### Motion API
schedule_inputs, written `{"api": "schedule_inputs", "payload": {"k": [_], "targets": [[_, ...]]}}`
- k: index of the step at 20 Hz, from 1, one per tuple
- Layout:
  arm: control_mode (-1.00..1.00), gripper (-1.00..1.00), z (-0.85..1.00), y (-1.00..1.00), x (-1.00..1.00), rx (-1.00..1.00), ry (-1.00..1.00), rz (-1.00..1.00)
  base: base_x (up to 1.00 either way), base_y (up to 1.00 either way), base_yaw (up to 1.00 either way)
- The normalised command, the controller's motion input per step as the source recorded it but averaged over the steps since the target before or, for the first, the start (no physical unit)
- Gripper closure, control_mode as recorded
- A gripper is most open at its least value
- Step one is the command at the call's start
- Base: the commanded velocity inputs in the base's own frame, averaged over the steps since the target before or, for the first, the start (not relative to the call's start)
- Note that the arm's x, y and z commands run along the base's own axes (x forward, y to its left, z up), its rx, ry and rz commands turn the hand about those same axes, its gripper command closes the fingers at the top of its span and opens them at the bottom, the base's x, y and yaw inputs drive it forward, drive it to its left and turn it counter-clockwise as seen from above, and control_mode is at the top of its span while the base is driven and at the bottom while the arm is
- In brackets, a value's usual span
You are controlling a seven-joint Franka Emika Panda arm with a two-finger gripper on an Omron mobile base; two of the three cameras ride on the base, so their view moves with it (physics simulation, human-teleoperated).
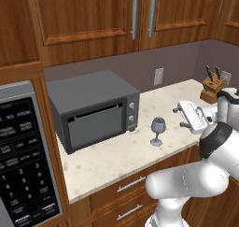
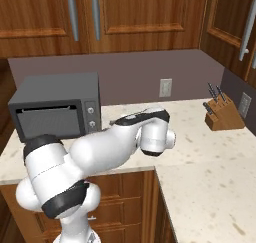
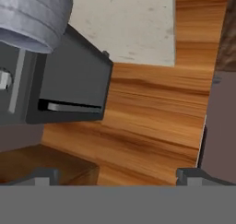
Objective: Retrieve the wine glasses from the counter and place one next to each plate.
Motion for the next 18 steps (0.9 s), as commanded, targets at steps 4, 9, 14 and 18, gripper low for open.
{"api": "schedule_inputs", "payload": {"k": [4, 9, 14, 18], "targets": [[-1.0, -1.0, -0.6, -0.01, 0.32, -0.04, 0.0, 0.0, 0.0, 0.0, 0.0], [-1.0, -1.0, -0.53, 0.0, 0.32, -0.05, 0.0, -0.01, 0.0, 0.0, 0.0], [-1.0, -1.0, -0.48, -0.08, 0.33, -0.03, 0.0, -0.02, 0.0, 0.0, 0.0], [-1.0, -1.0, -0.33, -0.31, 0.32, 0.0, 0.0, -0.06, 0.0, 0.0, 0.0]]}}
